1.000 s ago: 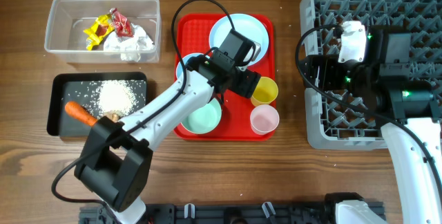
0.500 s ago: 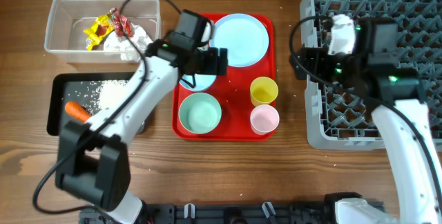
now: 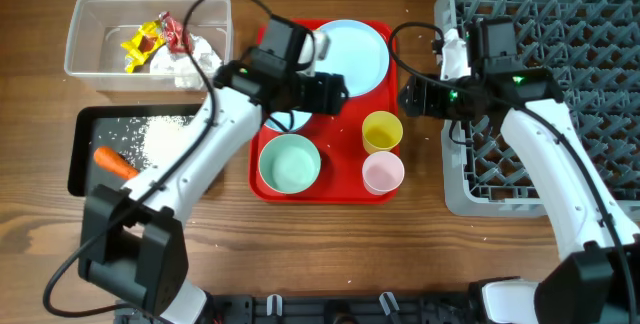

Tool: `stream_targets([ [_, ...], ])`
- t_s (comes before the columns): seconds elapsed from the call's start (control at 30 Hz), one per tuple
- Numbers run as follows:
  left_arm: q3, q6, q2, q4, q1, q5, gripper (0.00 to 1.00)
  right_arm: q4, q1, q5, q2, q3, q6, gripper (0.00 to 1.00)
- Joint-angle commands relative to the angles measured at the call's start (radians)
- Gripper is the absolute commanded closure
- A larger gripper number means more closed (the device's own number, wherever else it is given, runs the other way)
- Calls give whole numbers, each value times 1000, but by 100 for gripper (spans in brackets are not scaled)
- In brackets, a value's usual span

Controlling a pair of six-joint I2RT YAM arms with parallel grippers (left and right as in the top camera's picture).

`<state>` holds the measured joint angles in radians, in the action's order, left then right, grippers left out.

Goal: Sort waste into correct bins and load items into the dishwasher rack
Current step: 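Grasp the yellow cup with the left gripper while the right arm approaches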

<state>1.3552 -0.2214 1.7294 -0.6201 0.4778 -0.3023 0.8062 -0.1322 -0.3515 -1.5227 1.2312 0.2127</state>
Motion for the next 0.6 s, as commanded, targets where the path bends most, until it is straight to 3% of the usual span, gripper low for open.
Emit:
stream_targets([
  [0.0, 12, 58, 42, 37, 76, -23, 16, -28, 42, -4, 132, 17, 34, 26],
  [0.13, 12, 58, 117, 80, 161, -21, 22, 20, 129, 43, 266, 17, 33, 23],
  [0.3, 12, 58, 183, 79, 166, -19, 28, 64, 137, 67, 268, 17, 25, 22],
  [0.37, 12, 57, 195, 79, 166, -19, 37, 66, 137, 68, 268, 17, 24, 22],
  [0.47, 12, 57, 195, 86, 166, -19, 63, 67, 137, 76, 268, 17, 23, 22],
  [0.57, 12, 57, 196, 99, 166, -19, 76, 74, 137, 92, 268, 17, 24, 22],
])
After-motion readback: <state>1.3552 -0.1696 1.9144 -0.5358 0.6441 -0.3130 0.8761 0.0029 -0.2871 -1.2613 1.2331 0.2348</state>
